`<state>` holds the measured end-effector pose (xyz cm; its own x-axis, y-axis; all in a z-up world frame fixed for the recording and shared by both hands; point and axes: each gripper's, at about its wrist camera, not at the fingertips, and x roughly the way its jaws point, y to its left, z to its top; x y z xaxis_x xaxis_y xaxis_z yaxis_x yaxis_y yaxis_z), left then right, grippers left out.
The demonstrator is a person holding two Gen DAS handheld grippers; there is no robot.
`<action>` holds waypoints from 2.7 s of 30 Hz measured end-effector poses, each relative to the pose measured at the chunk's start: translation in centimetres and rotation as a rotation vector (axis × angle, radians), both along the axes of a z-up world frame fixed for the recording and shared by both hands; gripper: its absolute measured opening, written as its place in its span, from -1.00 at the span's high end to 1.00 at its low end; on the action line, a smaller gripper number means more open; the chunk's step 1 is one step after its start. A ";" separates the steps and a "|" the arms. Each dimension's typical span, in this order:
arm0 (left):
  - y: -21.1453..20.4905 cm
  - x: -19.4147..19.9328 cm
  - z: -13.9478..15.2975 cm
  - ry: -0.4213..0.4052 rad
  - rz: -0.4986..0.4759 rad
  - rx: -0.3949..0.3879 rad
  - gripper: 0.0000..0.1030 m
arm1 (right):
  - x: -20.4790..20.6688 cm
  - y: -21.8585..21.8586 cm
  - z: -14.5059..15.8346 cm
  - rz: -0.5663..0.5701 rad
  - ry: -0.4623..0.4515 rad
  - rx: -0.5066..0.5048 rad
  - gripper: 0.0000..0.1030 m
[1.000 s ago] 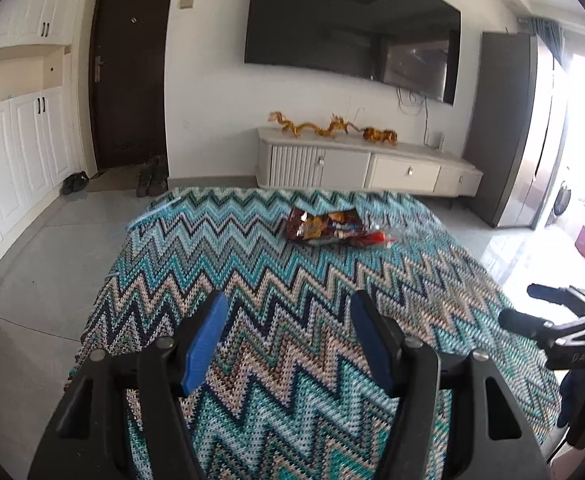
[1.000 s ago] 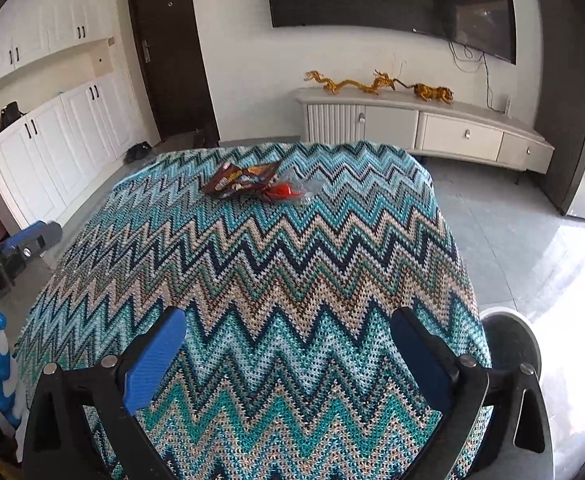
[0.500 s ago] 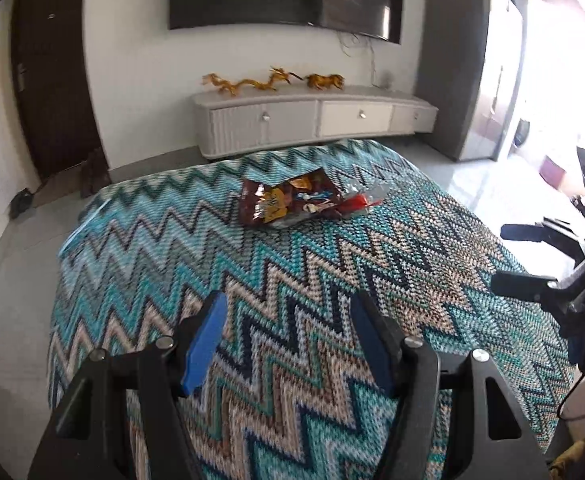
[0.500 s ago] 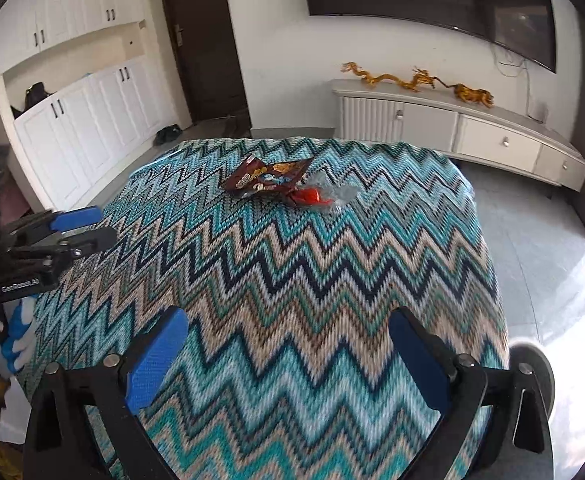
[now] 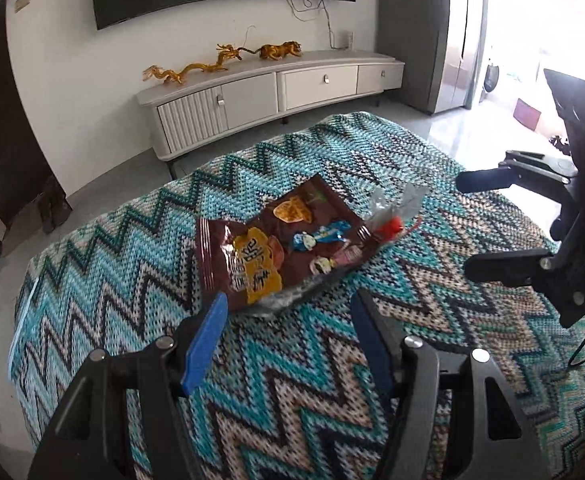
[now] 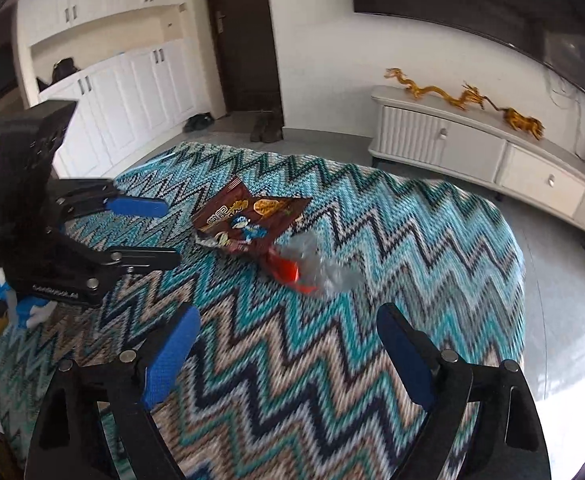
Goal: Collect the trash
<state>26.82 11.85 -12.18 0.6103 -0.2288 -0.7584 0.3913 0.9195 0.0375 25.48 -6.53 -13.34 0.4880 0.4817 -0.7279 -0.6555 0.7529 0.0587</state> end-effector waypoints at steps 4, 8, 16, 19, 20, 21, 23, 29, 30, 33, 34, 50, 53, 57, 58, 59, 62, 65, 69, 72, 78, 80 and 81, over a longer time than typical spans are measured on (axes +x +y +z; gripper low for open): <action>-1.3 1.1 -0.6 -0.011 -0.059 0.056 -0.21 | 1.7 1.2 -1.2 0.056 -0.002 -0.017 -0.74; -1.8 2.6 -1.5 0.009 -0.082 0.064 -0.20 | 3.0 2.2 -2.4 0.107 -0.004 -0.043 -0.59; -0.6 5.3 -2.4 0.068 -0.062 -0.057 -0.02 | 5.4 3.3 -4.2 0.164 0.021 -0.061 -0.24; 0.2 6.2 -2.7 0.093 -0.042 -0.112 0.02 | 6.1 3.6 -4.5 0.179 0.037 -0.051 -0.02; 0.5 6.5 -2.8 0.103 -0.034 -0.139 0.03 | 6.0 3.6 -4.6 0.184 0.042 -0.047 0.08; 0.8 6.8 -2.8 0.108 -0.028 -0.156 0.03 | 6.2 3.6 -4.6 0.187 0.046 -0.044 0.15; 1.1 7.2 -2.8 0.115 -0.016 -0.179 0.02 | 6.4 3.5 -4.7 0.191 0.053 -0.034 0.30; 1.1 8.0 -2.7 0.111 0.009 -0.172 0.01 | 6.2 3.3 -4.8 0.206 0.069 -0.034 0.81; 1.0 8.1 -2.7 0.109 0.012 -0.161 0.01 | 6.0 3.2 -4.7 0.204 0.065 -0.035 0.82; 0.5 8.5 -3.1 0.111 0.032 -0.111 0.03 | 5.2 2.4 -4.6 0.177 0.055 -0.047 0.82; 0.3 8.6 -3.2 0.109 0.039 -0.098 0.12 | 5.0 2.0 -4.5 0.165 0.056 -0.048 0.82; -0.4 4.5 0.3 0.021 0.129 -0.135 0.93 | -0.1 -3.3 -1.8 0.037 0.065 0.011 0.82; -0.7 2.0 1.8 -0.013 0.131 -0.133 0.93 | -2.5 -4.1 -0.2 0.012 0.050 0.043 0.82; -1.5 -2.8 4.2 -0.081 0.136 -0.112 0.93 | -5.9 -4.6 1.7 -0.007 0.025 0.066 0.82; -1.7 -4.0 4.7 -0.094 0.135 -0.114 0.93 | -7.0 -4.8 2.3 -0.012 0.019 0.075 0.82; -2.0 -5.4 5.4 -0.109 0.135 -0.115 0.93 | -7.7 -4.9 2.7 -0.016 0.015 0.081 0.82; -2.6 -9.3 6.7 -0.155 0.134 -0.095 0.93 | -11.2 -5.2 4.0 -0.029 -0.003 0.097 0.82; -3.6 -13.5 7.9 -0.210 0.135 -0.059 0.93 | -13.5 -5.3 4.8 -0.037 -0.016 0.104 0.82; -4.1 -17.4 8.9 -0.240 0.138 -0.071 0.93 | -17.1 -5.5 6.0 -0.054 -0.034 0.124 0.82; -4.2 -19.9 9.5 -0.273 0.149 -0.064 0.93 | -19.1 -5.5 6.8 -0.064 -0.051 0.130 0.82; -4.8 -23.8 11.0 -0.345 0.173 -0.043 0.93 | -22.5 -6.1 8.2 -0.090 -0.087 0.157 0.82; -5.1 -25.0 11.5 -0.374 0.178 -0.028 0.93 | -23.3 -6.4 8.7 -0.098 -0.104 0.171 0.82; -5.2 -25.4 11.8 -0.385 0.180 -0.023 0.93 | -23.6 -6.6 8.9 -0.100 -0.110 0.176 0.82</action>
